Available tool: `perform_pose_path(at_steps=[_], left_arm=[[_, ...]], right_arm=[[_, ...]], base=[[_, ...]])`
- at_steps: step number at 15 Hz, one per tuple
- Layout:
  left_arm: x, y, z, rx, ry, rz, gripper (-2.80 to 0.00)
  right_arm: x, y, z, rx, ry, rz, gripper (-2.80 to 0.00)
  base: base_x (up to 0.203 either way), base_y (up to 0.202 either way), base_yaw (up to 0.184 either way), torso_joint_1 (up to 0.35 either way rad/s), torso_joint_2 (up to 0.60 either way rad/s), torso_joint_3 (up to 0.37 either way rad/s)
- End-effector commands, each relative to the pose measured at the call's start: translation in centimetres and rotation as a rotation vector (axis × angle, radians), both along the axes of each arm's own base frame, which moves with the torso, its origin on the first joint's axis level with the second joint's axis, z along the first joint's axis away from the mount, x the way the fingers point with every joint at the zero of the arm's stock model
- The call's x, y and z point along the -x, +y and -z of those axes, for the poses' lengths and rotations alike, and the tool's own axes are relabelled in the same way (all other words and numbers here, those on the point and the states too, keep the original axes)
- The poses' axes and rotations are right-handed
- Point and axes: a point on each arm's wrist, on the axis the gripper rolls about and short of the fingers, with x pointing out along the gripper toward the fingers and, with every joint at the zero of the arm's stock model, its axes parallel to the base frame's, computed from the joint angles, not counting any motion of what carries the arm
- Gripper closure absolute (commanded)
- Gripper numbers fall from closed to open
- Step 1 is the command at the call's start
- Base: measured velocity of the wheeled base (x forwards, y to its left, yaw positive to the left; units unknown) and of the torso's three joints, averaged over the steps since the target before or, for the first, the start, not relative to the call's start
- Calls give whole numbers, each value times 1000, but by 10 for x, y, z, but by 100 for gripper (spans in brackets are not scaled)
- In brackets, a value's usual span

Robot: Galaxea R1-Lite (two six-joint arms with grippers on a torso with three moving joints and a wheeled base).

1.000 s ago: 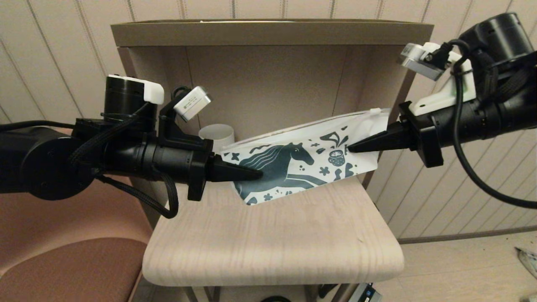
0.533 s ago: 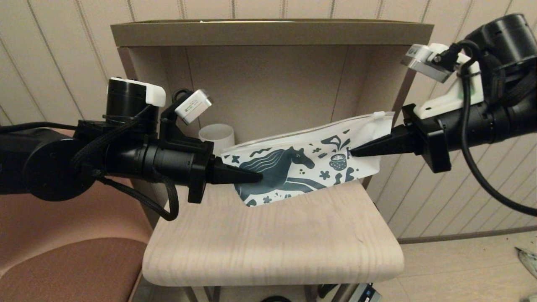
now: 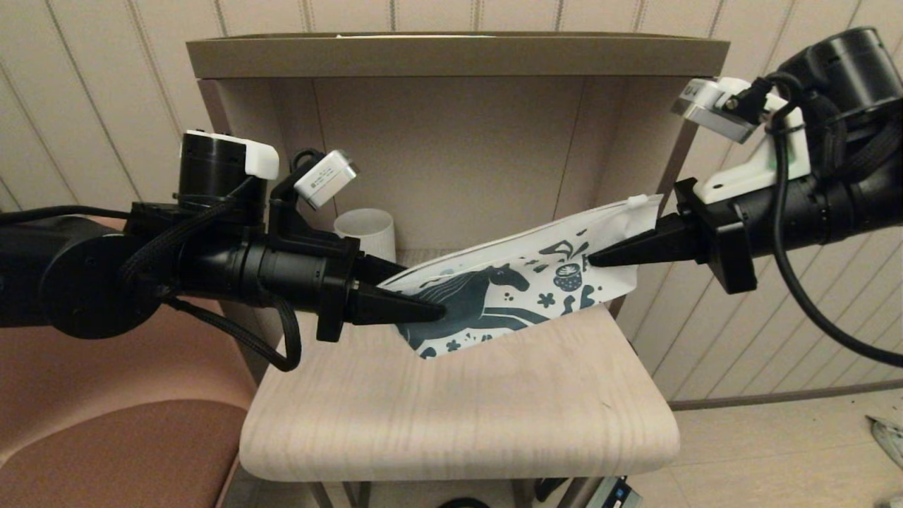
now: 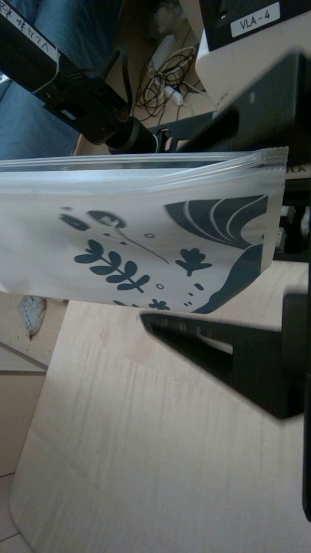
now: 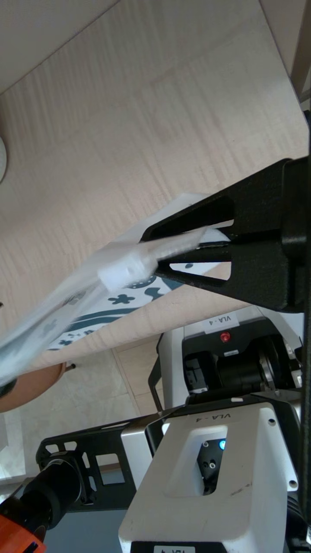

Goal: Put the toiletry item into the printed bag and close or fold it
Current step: Hand it to the other hand

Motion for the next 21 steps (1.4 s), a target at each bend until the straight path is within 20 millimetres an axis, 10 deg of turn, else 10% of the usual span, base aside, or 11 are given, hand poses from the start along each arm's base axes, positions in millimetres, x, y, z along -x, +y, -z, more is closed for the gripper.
perform_pose_path(at_steps=[1, 15, 16, 21], left_arm=[[0, 0, -1, 4, -5, 3, -280], [5, 3, -11, 20, -28, 2, -280], [6, 4, -14, 26, -37, 1, 0], [11, 26, -37, 64, -102, -44, 0]], right_arm=[[-1, 1, 2, 1, 7, -6, 0], [-9, 27, 18, 2, 44, -83, 0], [-8, 26, 21, 5, 52, -80, 0], [-8, 25, 41, 25, 106, -73, 0]], base=[[0, 0, 0, 0, 0, 0], [0, 0, 0, 0, 0, 0], [0, 0, 0, 0, 0, 0], [0, 0, 0, 0, 0, 0]])
